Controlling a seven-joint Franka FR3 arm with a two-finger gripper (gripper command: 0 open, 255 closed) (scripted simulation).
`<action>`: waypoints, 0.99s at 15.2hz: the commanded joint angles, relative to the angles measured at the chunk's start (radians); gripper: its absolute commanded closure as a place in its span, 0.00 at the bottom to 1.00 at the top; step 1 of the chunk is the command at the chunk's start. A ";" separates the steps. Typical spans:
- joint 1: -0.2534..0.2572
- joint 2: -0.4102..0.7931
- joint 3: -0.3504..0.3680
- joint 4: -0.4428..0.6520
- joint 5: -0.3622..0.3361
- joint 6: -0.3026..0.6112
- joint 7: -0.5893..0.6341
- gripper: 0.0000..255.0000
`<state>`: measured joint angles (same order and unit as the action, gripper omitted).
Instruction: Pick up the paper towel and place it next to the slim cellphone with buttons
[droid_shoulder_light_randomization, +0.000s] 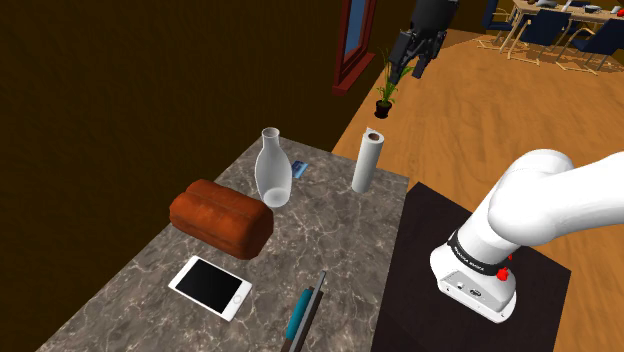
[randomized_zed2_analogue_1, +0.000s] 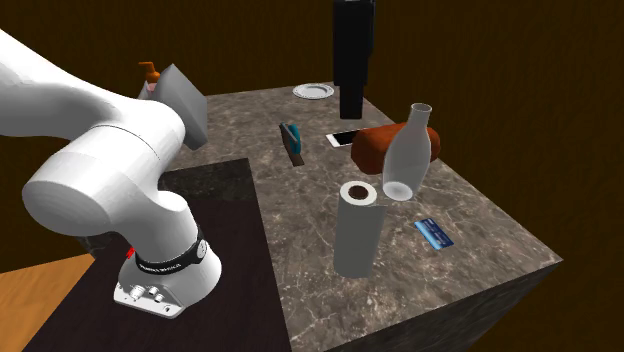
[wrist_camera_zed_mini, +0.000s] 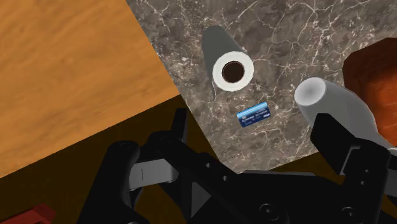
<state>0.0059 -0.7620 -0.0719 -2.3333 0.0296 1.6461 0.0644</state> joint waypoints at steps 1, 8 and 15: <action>0.000 0.000 0.000 0.000 0.000 0.000 0.000 0.00; 0.037 0.127 -0.004 -0.125 -0.010 0.186 -0.081 0.00; 0.066 0.270 -0.005 -0.201 -0.015 0.354 -0.144 0.00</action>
<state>0.0686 -0.5041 -0.0789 -2.5264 0.0142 1.9820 -0.0774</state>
